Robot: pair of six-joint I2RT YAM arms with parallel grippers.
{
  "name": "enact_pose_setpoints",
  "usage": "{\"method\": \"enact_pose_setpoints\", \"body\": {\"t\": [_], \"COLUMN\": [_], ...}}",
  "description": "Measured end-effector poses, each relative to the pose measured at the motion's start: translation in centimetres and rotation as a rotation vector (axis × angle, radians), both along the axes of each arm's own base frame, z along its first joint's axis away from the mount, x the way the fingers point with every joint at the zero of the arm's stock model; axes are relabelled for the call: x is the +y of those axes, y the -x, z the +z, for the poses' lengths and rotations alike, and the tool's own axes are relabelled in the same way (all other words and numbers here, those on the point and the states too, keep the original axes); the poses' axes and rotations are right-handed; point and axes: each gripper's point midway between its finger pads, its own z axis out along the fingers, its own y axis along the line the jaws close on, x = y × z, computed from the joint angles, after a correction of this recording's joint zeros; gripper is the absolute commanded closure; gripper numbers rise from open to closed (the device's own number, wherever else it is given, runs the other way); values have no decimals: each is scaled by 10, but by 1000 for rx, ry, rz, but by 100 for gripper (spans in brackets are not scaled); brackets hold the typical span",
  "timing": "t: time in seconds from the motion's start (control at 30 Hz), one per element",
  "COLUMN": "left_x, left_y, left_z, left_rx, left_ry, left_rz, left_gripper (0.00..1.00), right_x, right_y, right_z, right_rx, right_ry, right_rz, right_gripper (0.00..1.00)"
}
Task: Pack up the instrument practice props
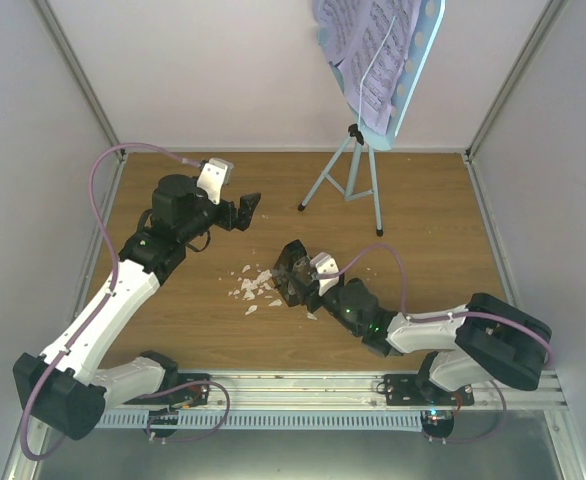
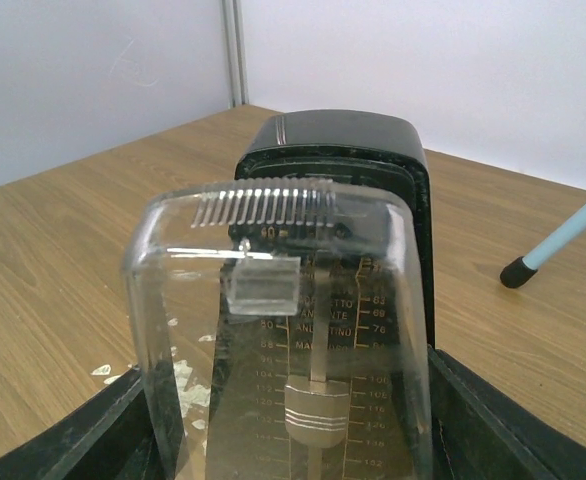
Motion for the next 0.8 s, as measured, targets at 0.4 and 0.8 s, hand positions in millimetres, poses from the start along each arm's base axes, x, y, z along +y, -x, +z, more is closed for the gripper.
{"method": "enact_pose_setpoints", "body": {"t": [0.4,0.8], "left_x": [0,0], "left_y": [0,0], "left_z": [0,0], "left_rx": [-1,-1], "left_ry": [-1,-1], "left_rz": [-1,-1], "left_gripper": [1,1], "right_x": [4,4], "right_y": [-2,-7], "right_z": [-1,0], "right_rx": [1,3], "right_ry": [0,15], "right_rz": [0,-21], "right_gripper": [46,46]}}
